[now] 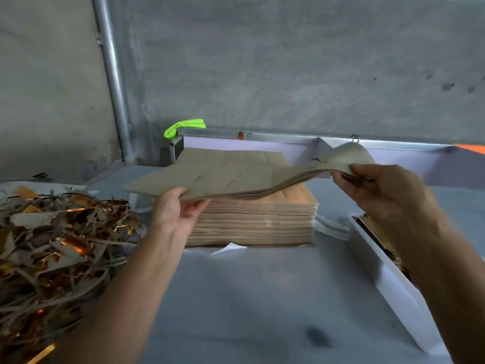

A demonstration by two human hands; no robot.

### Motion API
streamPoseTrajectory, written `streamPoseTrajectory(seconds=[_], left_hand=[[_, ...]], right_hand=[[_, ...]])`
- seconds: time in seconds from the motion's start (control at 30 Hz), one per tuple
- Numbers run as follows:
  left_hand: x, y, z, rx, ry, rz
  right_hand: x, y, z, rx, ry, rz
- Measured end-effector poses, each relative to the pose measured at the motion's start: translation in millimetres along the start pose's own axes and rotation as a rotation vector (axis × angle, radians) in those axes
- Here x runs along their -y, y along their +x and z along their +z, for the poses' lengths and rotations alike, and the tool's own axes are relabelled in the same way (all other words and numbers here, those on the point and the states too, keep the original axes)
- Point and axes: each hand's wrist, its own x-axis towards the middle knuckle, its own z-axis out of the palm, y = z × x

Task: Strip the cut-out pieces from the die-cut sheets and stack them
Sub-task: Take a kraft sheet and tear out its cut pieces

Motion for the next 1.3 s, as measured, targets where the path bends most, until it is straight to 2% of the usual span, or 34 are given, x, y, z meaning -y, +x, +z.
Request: streamPoseTrajectory(seconds=[0.17,0.33,0.53,0.67,0.87,1.0,1.1,1.2,1.3], left_hand=[[14.3,-80.1,-44.5,-0.004,0.041,0.107],[24.8,-155.9,-90.7,0.048,0.144,0.181],[56.1,-219.3,-129.7,0.032,0.233,0.182],[72.3,-245.2,-153.6,0.037,0.190,0.162],[100.5,-267.8,-182.2,-0.113,0.158,0.129],[101.3,-265.1,-186.4,-0.159,0.189,0.040],[99.1,-262.0,-176.3,-0.197,0.245,-0.026],[98.8,-261.4,-169.5,-0.355,0.196,-0.099],[91.0,-259.3,-174.1,-0.474,0.093,-0.041]], right_hand=[[-19.3,-83.8,-53.5,0.026,-0.148,-0.025],[-46.2,-157.1,-114.9,-0.034,-0.130,0.013],[-76.3,-213.0,-158.5,-0.132,-0.218,0.066],[-88.4,-239.5,-185.0,-0.174,-0.238,0.106],[-115.0,-261.2,-219.6,-0.266,-0.265,0.172],[-123.1,-250.6,-217.7,-0.270,-0.512,0.125],[-127.1,-244.7,-222.0,-0.320,-0.816,0.037],[-124.6,-246.1,-226.6,-0.332,-1.212,-0.034],[-119.8,-251.2,-225.9,-0.304,-1.374,-0.038]])
